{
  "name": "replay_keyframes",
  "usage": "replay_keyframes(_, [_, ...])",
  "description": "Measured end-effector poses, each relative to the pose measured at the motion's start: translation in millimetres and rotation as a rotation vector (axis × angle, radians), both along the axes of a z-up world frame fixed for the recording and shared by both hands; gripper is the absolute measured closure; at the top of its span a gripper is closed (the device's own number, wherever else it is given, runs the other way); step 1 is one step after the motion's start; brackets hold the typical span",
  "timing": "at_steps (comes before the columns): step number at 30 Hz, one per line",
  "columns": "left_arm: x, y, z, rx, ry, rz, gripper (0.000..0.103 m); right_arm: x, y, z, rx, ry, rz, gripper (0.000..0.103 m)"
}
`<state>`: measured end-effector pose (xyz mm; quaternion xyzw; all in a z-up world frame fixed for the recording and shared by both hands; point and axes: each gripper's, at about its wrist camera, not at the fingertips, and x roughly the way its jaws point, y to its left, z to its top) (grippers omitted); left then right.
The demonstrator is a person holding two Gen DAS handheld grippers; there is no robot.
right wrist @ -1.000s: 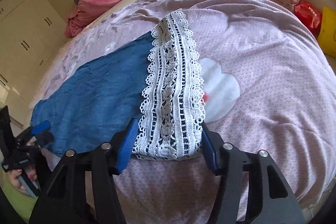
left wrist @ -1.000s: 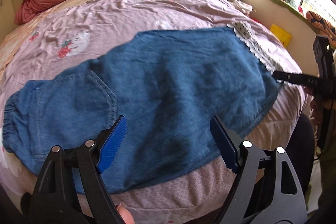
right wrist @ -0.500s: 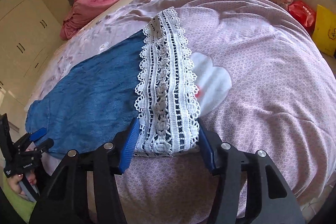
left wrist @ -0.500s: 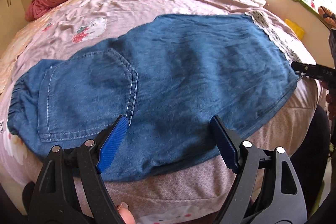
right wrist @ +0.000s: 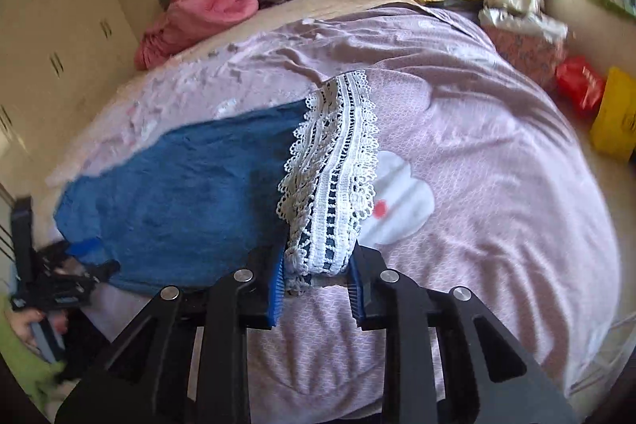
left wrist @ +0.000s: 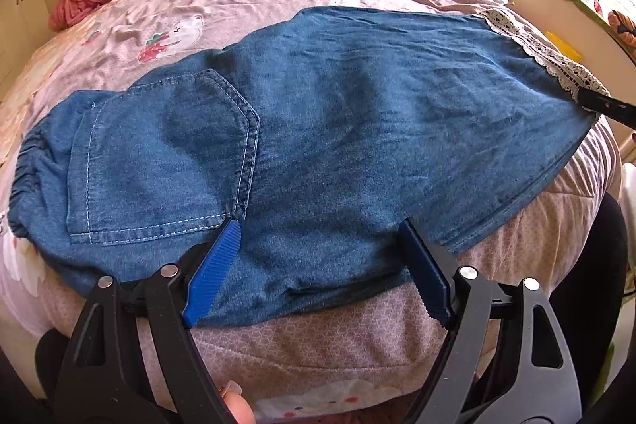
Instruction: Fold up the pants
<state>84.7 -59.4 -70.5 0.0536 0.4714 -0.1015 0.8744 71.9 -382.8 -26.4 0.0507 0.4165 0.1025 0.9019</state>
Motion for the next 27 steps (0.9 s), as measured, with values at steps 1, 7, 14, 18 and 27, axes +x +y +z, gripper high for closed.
replay_keyframes(1, [-0.5,0.0,-0.5,0.0,0.001,0.0,0.029,1.6,0.9,-5.5,-0.027,0.015,-0.001,0.079])
replay_keyframes(7, [-4.8,4.2,-1.7,-0.022,0.005,-0.006,0.029,3.5,-1.3,-34.5,-0.069,0.053,-0.026,0.074])
replay_keyframes(14, [-4.8,2.6,-2.8,-0.017,0.001,-0.003,0.029,2.4,-10.7,-35.3,-0.086,0.054,-0.07,0.065])
replay_keyframes(18, [-6.0,1.8,-2.0,-0.009,-0.007,-0.002,0.029,-1.0,-13.0,-31.2,-0.083,0.053,-0.091,0.058])
replay_keyframes(27, [-9.3,2.3,6.7,-0.027,-0.013,0.0,0.029,-19.9,-18.2,-11.2,-0.071,0.029,-0.122,0.048])
